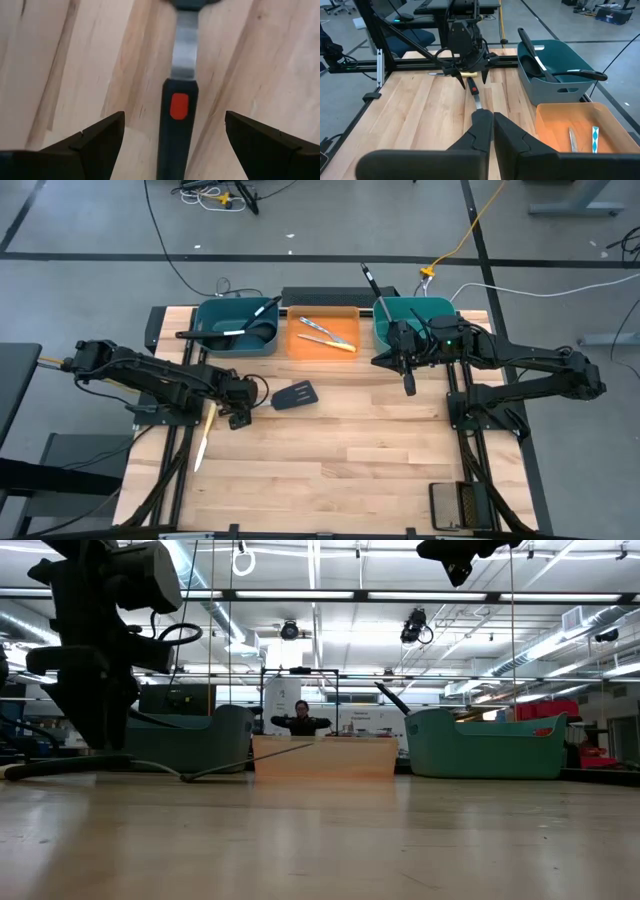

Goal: Pick & Place Kitchen Items
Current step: Put the black spatula into the green bin

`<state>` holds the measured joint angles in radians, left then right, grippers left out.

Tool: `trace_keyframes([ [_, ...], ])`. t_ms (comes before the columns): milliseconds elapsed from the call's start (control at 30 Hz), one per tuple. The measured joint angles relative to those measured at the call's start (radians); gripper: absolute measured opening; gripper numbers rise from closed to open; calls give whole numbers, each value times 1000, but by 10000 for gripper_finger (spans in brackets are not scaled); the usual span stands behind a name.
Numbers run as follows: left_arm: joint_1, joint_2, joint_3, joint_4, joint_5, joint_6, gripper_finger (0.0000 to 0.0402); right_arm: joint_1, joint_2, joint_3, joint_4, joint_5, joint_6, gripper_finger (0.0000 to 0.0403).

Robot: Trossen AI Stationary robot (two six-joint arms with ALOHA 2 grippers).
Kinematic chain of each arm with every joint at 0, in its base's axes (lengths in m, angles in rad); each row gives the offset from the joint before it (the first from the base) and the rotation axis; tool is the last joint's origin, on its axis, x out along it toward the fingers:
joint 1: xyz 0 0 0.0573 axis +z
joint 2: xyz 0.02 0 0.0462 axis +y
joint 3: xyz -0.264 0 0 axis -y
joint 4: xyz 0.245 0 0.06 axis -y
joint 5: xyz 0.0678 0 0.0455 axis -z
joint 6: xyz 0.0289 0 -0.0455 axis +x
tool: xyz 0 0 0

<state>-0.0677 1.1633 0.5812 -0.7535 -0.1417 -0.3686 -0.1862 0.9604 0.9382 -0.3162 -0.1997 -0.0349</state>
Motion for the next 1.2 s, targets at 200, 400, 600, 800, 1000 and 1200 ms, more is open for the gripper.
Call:
trace_keyframes([
  [200,0,0,-8,17,-8,8,348,0,0,0,0,0,0,27],
  [400,0,0,-65,60,9,-60,348,0,0,0,0,0,0,27],
  [600,0,0,-65,74,-41,-45,348,0,0,0,0,0,0,27],
  [800,0,0,-65,76,-44,-30,348,0,0,0,0,0,0,27],
  [1000,0,45,-65,86,-26,-12,348,0,0,0,0,0,0,27],
  [1200,0,123,-63,101,5,12,348,0,0,0,0,0,0,27],
])
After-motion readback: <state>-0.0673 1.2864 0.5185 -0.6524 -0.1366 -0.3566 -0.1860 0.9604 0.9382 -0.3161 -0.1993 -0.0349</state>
